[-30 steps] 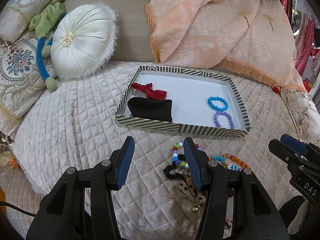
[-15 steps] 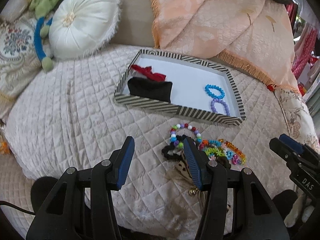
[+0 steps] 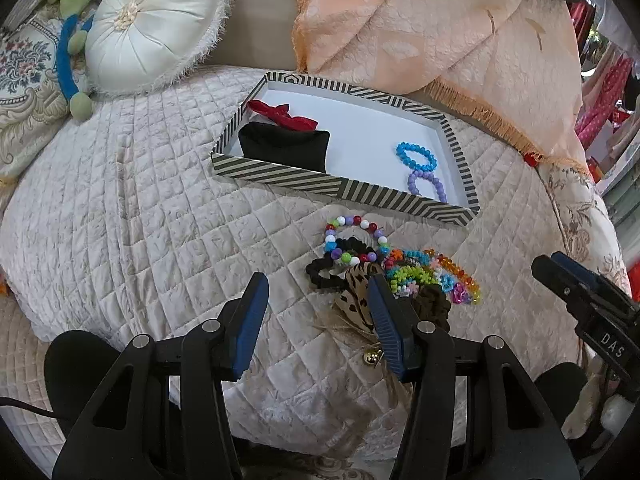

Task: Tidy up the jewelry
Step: 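Withdraw both open tools from the tray back toward the jewelry pile, then grasp the leopard-print bow with the left tool while the right tool grasps the amber bead bracelet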

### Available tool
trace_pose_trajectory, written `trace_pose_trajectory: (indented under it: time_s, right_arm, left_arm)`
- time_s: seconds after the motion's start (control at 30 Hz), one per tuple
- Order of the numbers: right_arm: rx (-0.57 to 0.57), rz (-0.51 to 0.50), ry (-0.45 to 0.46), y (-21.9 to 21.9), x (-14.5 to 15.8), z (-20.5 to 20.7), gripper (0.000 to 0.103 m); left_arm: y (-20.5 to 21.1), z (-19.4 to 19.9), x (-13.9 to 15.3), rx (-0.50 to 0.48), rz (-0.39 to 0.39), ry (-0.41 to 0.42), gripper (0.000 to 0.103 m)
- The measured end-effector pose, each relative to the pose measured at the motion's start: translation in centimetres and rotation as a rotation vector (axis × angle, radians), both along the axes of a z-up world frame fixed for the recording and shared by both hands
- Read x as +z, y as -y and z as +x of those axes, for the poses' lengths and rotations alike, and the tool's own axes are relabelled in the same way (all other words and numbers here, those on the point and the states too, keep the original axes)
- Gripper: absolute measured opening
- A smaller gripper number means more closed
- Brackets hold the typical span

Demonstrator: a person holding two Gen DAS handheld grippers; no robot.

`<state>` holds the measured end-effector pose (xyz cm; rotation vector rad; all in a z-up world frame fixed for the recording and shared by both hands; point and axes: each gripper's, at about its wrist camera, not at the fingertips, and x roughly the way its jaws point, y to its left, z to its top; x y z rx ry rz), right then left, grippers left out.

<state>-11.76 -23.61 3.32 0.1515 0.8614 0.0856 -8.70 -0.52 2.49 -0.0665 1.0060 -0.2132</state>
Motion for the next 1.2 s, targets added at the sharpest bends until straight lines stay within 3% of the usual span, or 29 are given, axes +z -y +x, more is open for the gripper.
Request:
trace_pose_trajectory:
  time_s: [0.27,0.47,0.87,1.07,1.17,1.2]
  right_arm:
    - [0.009,0.0,-0.014,-0.1,-0.5,0.3,0.052]
    - [0.002,0.011,-0.073,1.2,-3.4,1.5,0.052]
    - [0.12,-0.018,-0.145,0.7,-8.0,4.4,0.048]
    - [0.164,-0.074,-0.156,-0.1,-9.9,6.1,0.035]
    - [0.176,-0.14,-0.133,-0.5,-10.0,6.4,0.02]
    - [0.172,-0.146,-0.123,-0.4,-9.9,6.4,0.009]
  left_arm:
    - [0.3,-0.3,-0.2,-0.009,-0.007,-0.01,0.052]
    - [1.1,0.1,-2.9,-0.056,-0.091,-0.129,0.056]
    - [3.4,1.7,-7.9,-0.057,-0.136,-0.281,0.065]
    - [4.0,2.2,-8.2,-0.039,-0.114,-0.258,0.065]
    - [4.1,2.1,-8.4,-0.04,-0.11,-0.241,0.064]
    - [4.0,2.0,-8.3,-0.041,-0.106,-0.226,0.05]
